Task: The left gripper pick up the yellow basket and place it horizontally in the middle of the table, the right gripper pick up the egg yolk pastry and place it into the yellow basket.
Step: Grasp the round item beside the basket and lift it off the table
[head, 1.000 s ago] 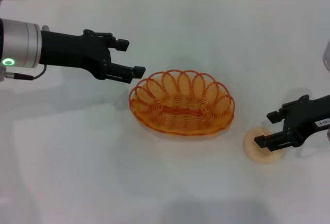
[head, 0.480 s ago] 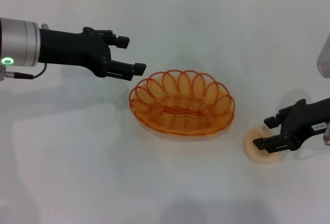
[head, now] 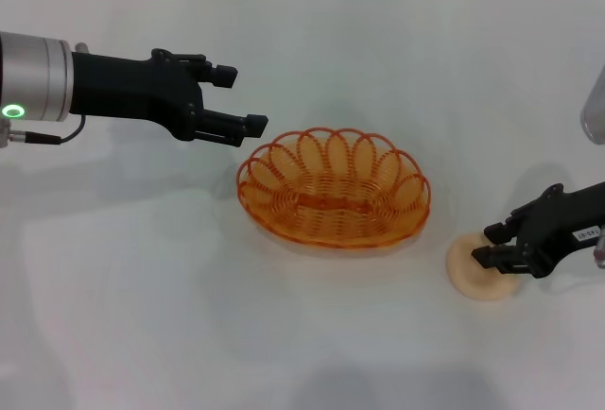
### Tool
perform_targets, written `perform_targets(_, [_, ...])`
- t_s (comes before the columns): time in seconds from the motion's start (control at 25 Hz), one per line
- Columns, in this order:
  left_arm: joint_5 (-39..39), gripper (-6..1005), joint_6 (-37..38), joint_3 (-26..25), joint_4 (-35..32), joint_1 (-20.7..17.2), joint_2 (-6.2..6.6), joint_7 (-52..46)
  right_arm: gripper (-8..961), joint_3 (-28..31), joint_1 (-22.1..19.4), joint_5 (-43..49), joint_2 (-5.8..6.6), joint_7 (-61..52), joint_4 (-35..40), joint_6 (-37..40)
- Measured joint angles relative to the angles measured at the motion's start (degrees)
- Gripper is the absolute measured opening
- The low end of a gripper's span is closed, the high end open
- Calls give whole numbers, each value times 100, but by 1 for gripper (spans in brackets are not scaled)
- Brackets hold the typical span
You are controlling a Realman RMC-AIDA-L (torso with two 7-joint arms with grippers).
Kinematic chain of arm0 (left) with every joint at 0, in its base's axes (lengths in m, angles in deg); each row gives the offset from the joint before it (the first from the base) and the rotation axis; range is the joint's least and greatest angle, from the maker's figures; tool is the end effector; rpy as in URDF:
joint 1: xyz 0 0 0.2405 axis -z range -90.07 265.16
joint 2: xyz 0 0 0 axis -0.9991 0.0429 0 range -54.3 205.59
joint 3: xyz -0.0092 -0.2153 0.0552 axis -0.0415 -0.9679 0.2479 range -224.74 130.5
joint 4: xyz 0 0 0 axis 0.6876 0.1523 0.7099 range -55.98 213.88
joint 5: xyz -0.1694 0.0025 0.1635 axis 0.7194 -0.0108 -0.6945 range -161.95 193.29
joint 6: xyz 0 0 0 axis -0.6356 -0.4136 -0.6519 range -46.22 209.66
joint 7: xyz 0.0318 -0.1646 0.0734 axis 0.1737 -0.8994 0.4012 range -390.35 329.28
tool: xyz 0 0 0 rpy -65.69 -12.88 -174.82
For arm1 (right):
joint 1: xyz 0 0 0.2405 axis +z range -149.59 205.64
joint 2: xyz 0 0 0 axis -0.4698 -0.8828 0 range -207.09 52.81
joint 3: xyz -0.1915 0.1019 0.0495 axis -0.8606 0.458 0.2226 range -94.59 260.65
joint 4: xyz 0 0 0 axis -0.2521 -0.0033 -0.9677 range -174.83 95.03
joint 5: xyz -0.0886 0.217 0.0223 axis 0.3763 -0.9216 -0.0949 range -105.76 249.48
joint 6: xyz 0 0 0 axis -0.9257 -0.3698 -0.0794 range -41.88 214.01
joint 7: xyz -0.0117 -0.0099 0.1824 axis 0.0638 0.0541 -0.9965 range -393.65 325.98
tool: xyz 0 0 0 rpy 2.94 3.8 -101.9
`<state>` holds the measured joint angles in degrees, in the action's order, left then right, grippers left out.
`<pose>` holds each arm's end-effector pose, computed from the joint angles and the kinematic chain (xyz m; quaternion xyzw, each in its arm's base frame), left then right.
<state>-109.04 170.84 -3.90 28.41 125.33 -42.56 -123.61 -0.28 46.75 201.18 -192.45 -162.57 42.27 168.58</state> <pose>-0.1935 0.3907 0.0106 -0.9666 -0.1797 -0.1333 0.1252 0.1910 0.3350 -0.0190 -0.9570 0.2509 -0.0708 0.1269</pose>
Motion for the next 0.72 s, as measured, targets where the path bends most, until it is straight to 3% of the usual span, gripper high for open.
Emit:
perform_targets(0.24, [0,885,-12,10,0,0,0,16,289,22,0,-37,0,-7,24,54])
perform_targets(0.44, [0,885,-9,1,0,0,0,28,102,46,0,-50,0,-19,3,88])
perform_targets(0.72, [0,885,-13,1,0,-4,0,44,54,36,-2,-114,0,-20,143,135])
